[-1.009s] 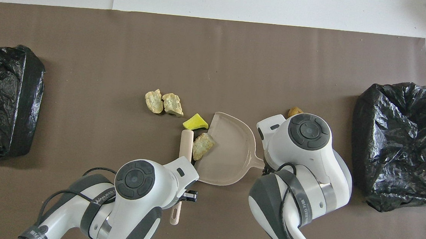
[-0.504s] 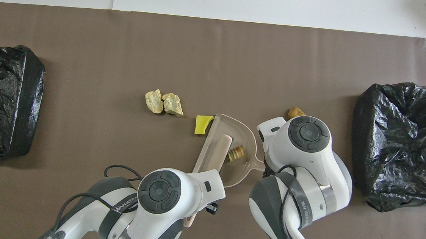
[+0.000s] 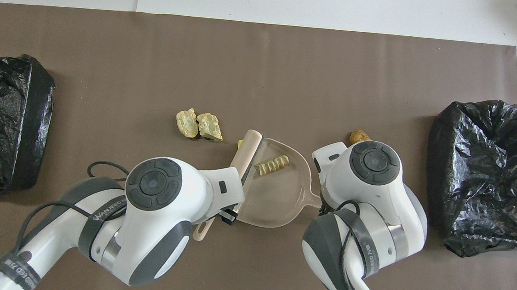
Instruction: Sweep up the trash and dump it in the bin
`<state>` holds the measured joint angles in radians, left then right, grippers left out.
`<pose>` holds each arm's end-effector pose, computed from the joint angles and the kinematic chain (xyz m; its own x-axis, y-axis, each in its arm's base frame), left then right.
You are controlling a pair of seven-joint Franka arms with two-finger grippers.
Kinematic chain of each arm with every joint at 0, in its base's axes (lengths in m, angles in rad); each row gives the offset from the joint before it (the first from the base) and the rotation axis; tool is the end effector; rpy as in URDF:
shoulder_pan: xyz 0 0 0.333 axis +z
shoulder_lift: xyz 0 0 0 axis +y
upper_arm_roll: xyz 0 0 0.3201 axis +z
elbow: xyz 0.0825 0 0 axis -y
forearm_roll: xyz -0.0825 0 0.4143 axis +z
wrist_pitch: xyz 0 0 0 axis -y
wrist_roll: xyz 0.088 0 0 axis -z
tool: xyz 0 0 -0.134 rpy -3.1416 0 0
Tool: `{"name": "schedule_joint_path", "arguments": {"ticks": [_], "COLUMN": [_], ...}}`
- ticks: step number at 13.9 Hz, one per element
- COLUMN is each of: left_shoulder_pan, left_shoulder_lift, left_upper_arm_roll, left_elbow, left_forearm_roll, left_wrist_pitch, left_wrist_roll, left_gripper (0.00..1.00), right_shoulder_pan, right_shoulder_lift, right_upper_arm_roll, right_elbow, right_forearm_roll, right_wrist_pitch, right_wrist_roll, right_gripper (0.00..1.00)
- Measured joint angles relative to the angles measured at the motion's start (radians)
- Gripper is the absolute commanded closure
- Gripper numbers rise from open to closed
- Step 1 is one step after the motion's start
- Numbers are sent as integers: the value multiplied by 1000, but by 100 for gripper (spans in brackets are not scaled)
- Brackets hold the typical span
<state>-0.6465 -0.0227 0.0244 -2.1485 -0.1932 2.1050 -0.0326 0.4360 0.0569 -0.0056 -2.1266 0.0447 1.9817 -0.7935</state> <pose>0.4445 -0.3354 0.3720 0.8809 -0.4721 -0.0342 -0.4612 -0.8723 0.1627 0.4949 0.2315 0.3283 0.3491 0.9300 -0.1150 0.9158 -0.3646 -0.1685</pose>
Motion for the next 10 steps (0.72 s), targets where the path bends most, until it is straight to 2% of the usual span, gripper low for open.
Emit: {"name": "schedule_joint_path", "arguments": {"ticks": [2,6,10], "left_shoulder_pan": [91,265,388], "left_shoulder_lift": [26,114,194], "left_upper_arm_roll": [3,5,5], "left_elbow": [26,156,181], "left_forearm_roll": [76,183,271], "left_wrist_pitch": [-6,-81,-80], "left_wrist_roll": [34,159,298], "left_gripper": [100,100,100], "right_shoulder_pan": [0,0,3], "right_shoulder_lift": [-6,-20,-23], "right_upper_arm_roll": [0,-1,-1], "right_elbow": [-17,-41,-57], "right_forearm_roll": [0,0,0], "right_wrist_pitch": [1,18,34], "right_wrist_roll": [0,0,9], "right_gripper": [100,100,100]}}
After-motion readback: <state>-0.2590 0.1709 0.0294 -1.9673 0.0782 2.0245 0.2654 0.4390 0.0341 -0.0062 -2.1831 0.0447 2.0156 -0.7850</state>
